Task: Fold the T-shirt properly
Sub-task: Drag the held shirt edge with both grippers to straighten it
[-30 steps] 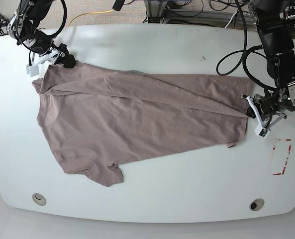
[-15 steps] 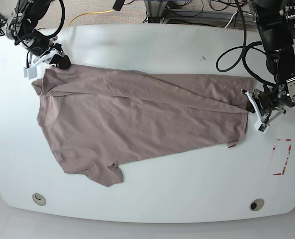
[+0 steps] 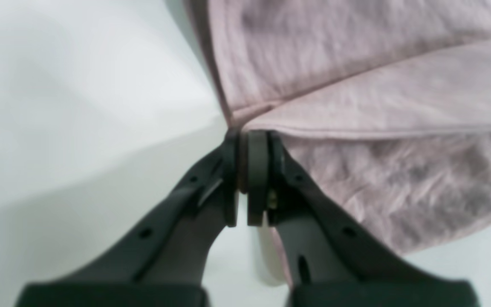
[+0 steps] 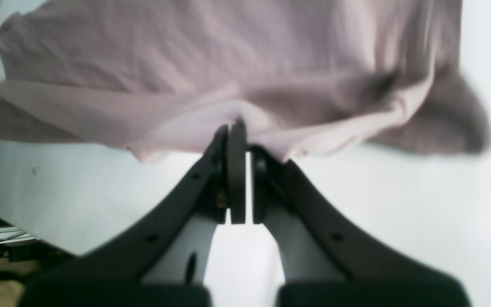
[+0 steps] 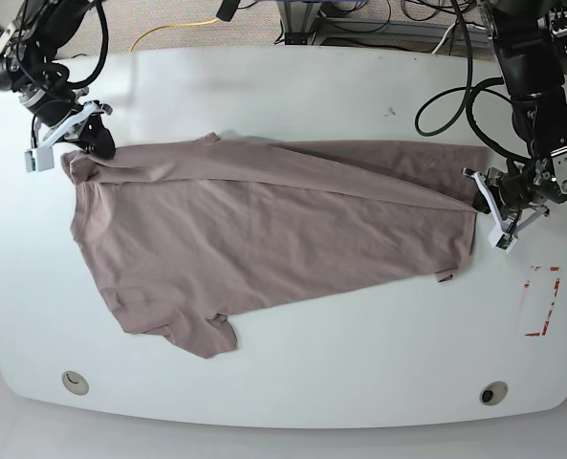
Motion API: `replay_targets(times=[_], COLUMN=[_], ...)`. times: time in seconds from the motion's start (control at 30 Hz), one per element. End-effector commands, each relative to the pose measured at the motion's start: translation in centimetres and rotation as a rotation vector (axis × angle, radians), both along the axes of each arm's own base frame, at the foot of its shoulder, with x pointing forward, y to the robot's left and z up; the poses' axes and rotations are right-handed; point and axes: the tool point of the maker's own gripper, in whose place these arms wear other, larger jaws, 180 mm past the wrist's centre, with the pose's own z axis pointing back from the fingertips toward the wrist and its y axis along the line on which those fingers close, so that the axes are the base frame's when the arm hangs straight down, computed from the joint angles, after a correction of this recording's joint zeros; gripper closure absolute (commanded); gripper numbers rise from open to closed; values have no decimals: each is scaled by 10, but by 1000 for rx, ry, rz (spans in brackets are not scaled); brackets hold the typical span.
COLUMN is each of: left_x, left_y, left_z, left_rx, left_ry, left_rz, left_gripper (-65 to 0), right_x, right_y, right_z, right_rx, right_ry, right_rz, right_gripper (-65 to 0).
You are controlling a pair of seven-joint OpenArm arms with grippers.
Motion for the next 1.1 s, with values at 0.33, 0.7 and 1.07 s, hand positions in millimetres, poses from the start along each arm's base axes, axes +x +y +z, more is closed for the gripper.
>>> replay_targets(times=[0.33, 0.7, 1.07], left_x=[7, 7, 7], left_y=[10, 10, 10], left_z=[14, 14, 14], left_rx=[20, 18, 18], left_ry=[-43, -44, -44], left_rz=[1, 2, 2], left_gripper=[-15, -15, -15], right_x=[48, 87, 118], right_y=[-23, -23, -22], right_z=[3, 5, 5], right_rx=[78, 164, 189], right_ry=[-51, -73, -101], right_rz=[-15, -17, 1], right_gripper=[0, 0, 0])
